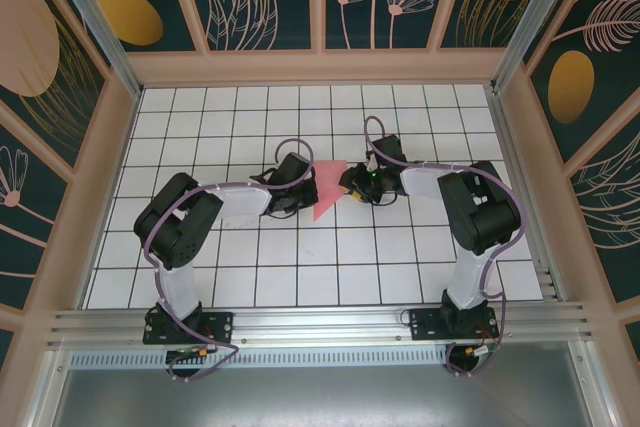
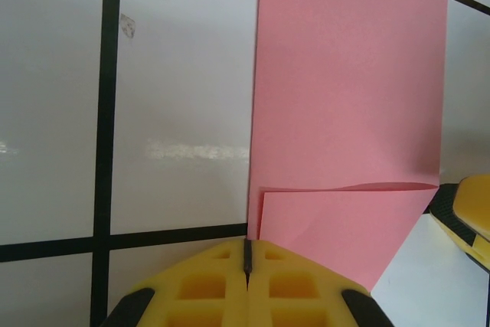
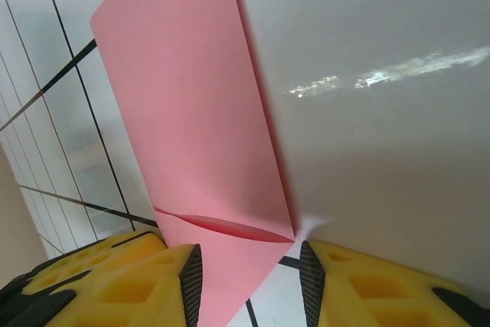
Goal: Fold a paper plane with a square sheet of paper (pick it up from the middle)
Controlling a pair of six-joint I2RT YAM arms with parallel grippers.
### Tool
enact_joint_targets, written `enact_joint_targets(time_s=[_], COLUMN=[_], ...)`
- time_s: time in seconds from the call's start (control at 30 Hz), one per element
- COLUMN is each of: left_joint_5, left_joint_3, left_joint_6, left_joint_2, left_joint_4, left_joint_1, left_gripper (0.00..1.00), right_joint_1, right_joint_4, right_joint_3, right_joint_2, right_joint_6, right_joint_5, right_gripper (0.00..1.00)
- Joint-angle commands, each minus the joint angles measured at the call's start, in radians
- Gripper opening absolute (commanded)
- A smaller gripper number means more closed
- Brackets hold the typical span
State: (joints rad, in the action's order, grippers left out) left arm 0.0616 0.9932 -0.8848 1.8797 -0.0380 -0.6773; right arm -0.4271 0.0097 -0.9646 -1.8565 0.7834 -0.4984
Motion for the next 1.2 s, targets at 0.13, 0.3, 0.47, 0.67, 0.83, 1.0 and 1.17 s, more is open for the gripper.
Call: enact_joint_targets(time_s=[0.13, 0.3, 0.47, 0.67, 0.83, 1.0, 1.17], left_joint_5=[-0.026, -0.031, -0.026, -0.029, -0.029, -0.026, -0.021], left_joint_3=[0.024, 0.023, 0.023, 0.022, 0.024, 0.024, 0.025], left_joint_6=[-0.008, -0.012, -0.012, -0.012, -0.01, -0.007, -0.003], left_joint_2=[0.038, 0.037, 0.041, 0.04, 0.044, 0.045, 0.041], left_joint_4=[0.055, 0.059, 0.06, 0.064, 0.066, 0.067, 0.068], left_joint_1=[-0.007, -0.006, -0.006, -0.007, -0.006, -0.006, -0.006], left_gripper=[0.01, 0.01, 0.0, 0.0, 0.0, 0.0, 0.01], right_joint_1=[-0.008, -0.02, -0.026, -0.024, -0.023, -0.022, -0.021], right_joint_4=[-0.054, -0.065, -0.052, -0.01, -0.002, -0.001, 0.034], right_joint_3=[-0.044, -0.073, -0.08, -0.054, -0.039, -0.025, -0.019], right_joint_2=[-0.024, -0.047, -0.051, -0.011, 0.013, 0.025, 0.012], right_joint_6=[-0.02, -0.028, -0.026, -0.013, -0.019, -0.024, -0.024], right_joint_5=[0.018, 0.009, -0.01, -0.03, -0.045, -0.051, -0.087], right_gripper=[0.42, 0.42, 0.4, 0.38, 0.35, 0.31, 0.27])
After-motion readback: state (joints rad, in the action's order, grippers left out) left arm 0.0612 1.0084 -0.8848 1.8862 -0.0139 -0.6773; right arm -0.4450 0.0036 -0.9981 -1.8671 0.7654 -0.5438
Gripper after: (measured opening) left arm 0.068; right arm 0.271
